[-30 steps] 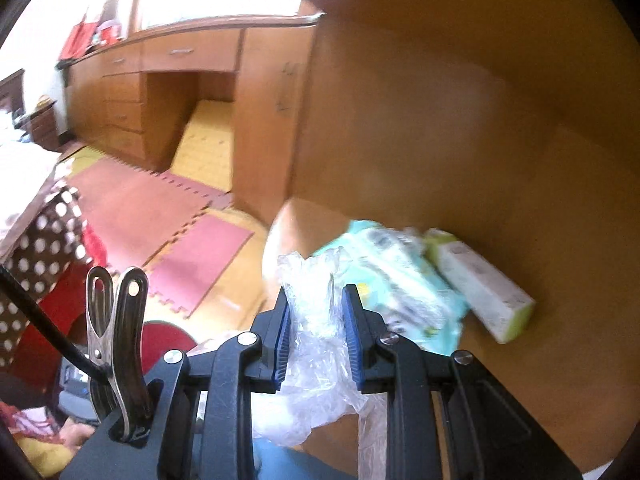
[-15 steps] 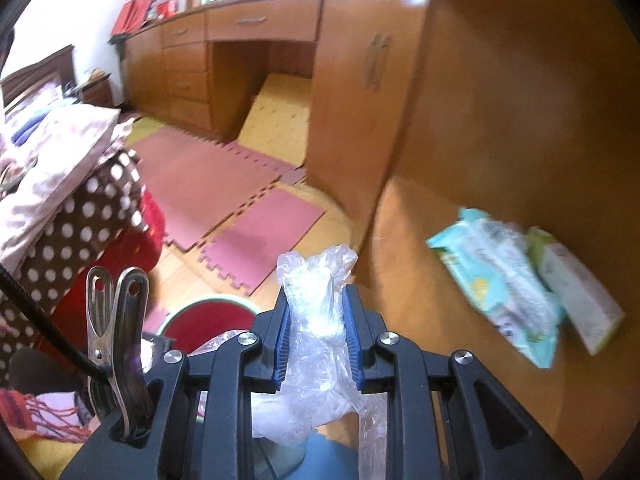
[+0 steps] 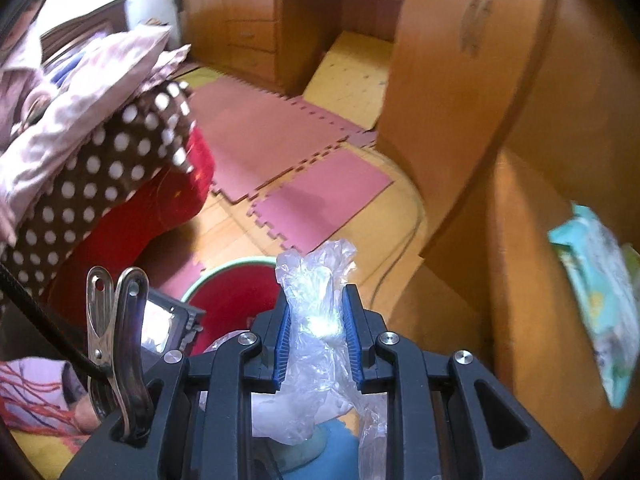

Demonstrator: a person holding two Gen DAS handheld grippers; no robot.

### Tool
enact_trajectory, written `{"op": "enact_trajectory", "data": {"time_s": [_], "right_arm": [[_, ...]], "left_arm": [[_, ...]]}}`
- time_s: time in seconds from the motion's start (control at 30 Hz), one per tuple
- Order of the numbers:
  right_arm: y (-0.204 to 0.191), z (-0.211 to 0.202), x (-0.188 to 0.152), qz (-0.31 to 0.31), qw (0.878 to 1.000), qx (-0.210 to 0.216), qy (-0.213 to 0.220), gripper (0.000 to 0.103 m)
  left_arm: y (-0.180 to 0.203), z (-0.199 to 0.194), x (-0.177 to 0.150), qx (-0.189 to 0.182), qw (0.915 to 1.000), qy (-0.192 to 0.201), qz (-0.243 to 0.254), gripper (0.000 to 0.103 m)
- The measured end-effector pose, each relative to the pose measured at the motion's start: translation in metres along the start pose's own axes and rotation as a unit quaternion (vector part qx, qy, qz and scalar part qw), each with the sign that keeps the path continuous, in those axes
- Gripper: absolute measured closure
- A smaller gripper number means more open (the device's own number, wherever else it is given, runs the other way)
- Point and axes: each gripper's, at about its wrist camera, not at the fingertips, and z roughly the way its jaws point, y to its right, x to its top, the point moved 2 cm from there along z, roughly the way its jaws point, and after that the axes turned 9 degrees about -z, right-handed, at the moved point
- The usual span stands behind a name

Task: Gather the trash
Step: 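Carry the clear plastic bag with the right tool over the red bucket, then open the right tool to drop the clear bag into the bucket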

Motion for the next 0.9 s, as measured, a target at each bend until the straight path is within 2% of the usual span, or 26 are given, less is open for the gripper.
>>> {"op": "enact_trajectory", "data": {"time_s": [0.2, 0.67, 0.9], "right_arm": [[-0.018, 0.031, -0.002, -0.029, 0.999, 0.023, -0.017, 0.079], [-0.032, 0.089, -0.011, -0.043, 0.996, 0.063, -0.052, 0.078], [-0.032, 0.12, -0.019, -0.04, 0.994, 0.069, -0.073, 0.078]], "left_arm": [[0.0, 0.0, 0.0, 0.0, 1.0, 0.0, 0.0, 0.065], [0.0, 0.0, 0.0, 0.0, 1.0, 0.0, 0.0, 0.066], [0.0, 0.0, 0.0, -0.001, 1.0, 0.0, -0.001, 0.066]]}}
